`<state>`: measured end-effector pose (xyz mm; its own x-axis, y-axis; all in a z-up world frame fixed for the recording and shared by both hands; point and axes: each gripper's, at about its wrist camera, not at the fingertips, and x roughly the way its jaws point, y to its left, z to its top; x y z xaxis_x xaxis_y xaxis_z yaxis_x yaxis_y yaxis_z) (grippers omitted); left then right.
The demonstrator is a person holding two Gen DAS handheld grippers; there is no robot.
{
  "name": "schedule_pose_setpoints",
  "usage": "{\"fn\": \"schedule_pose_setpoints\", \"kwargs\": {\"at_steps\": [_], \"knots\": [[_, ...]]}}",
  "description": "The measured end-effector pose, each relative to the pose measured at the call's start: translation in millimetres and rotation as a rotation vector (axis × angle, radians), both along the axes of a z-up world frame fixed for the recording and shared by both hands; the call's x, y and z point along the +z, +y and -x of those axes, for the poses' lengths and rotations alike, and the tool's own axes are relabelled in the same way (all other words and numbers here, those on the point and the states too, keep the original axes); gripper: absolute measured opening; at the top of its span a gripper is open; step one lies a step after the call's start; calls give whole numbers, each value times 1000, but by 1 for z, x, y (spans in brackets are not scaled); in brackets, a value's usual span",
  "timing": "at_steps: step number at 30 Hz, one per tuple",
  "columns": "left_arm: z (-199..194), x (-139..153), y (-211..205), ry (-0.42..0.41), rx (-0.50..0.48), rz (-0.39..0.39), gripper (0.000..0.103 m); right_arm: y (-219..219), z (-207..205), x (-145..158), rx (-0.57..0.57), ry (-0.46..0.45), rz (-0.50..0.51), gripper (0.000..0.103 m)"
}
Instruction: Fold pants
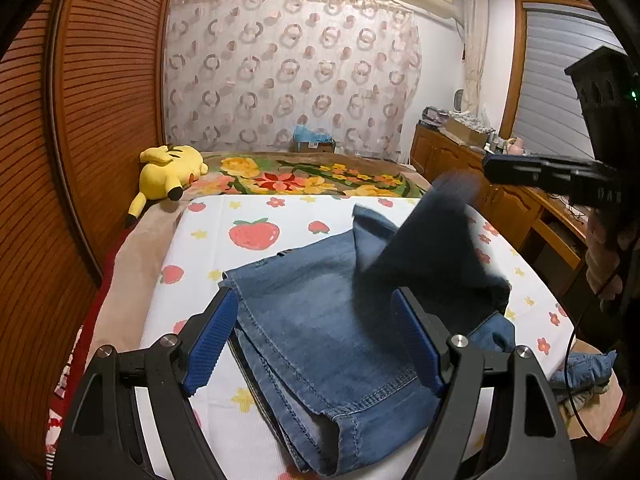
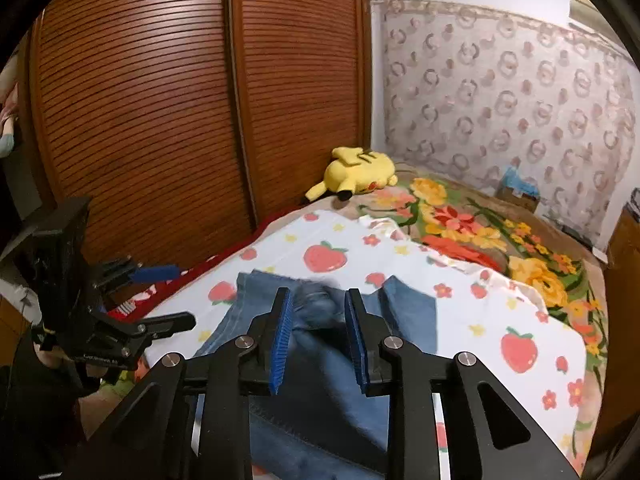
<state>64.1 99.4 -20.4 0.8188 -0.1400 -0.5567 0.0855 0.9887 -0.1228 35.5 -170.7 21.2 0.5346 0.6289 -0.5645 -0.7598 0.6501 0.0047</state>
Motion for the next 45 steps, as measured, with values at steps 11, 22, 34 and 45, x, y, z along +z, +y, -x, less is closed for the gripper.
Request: {"fn": "schedule_pose_setpoints", "kwargs": {"at_steps": [11, 22, 34, 45], "knots": [[-13, -21, -16, 49, -43, 2, 80, -9, -28, -11, -73, 43, 37, 38], [-18, -58, -42, 150, -155, 23, 73, 19, -75, -58, -173, 137, 109, 43], [-12, -64, -44, 150, -184, 43, 21, 49, -108, -63, -159, 245, 134, 28], [37, -28, -37, 43, -203, 85, 11, 107, -77, 17, 21, 107, 25, 8]]}}
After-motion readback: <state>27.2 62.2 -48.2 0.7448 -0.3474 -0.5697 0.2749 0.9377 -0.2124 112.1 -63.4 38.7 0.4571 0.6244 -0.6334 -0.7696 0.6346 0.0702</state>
